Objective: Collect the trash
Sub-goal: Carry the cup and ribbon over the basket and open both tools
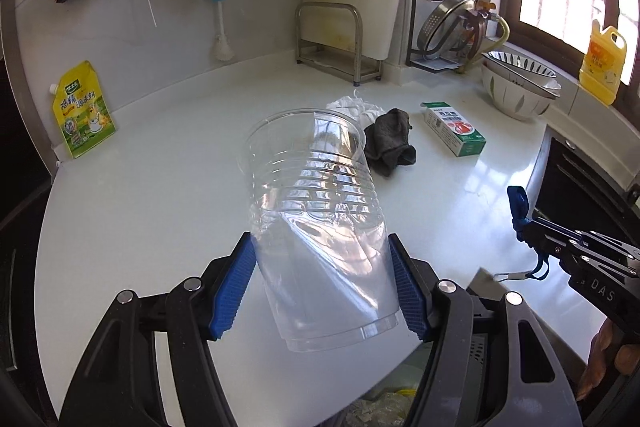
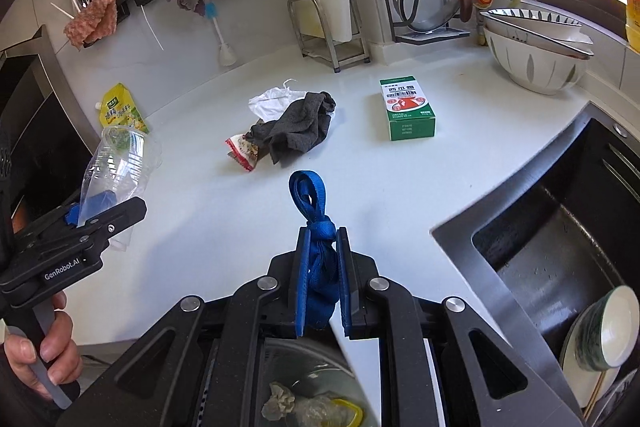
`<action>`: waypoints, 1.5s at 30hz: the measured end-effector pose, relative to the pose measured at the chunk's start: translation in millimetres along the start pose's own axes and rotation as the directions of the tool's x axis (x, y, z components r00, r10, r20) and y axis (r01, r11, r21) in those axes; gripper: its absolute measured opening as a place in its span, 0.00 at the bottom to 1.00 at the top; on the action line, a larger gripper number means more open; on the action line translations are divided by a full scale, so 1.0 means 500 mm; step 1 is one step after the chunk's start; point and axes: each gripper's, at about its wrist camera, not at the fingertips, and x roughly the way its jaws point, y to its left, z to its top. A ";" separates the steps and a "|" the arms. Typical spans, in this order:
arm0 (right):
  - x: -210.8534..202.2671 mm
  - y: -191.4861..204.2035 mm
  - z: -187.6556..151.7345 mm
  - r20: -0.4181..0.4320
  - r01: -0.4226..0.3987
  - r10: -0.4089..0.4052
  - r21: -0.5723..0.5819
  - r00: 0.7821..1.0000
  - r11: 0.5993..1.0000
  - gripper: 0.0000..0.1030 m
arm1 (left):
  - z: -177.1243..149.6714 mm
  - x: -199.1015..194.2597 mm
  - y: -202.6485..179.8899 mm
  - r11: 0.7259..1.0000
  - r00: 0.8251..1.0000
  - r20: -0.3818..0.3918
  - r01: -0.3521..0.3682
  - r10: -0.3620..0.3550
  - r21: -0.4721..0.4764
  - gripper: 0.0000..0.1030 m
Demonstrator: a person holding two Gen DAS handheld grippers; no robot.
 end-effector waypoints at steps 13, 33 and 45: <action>-0.129 0.047 -0.168 0.023 0.017 -0.017 -0.008 1.000 1.000 0.12 | -0.176 -0.119 -0.067 1.000 1.000 0.027 0.001 -0.001 0.012 0.62; -0.158 0.027 -0.328 -0.027 0.026 -0.026 0.021 0.999 0.999 0.12 | -0.347 -0.116 -0.134 0.999 0.992 -0.116 0.041 -0.041 -0.004 0.62; -0.148 0.025 -0.352 -0.041 0.017 -0.017 0.010 0.999 1.000 0.12 | -0.371 -0.091 -0.144 0.999 0.983 -0.177 0.049 -0.050 -0.007 0.62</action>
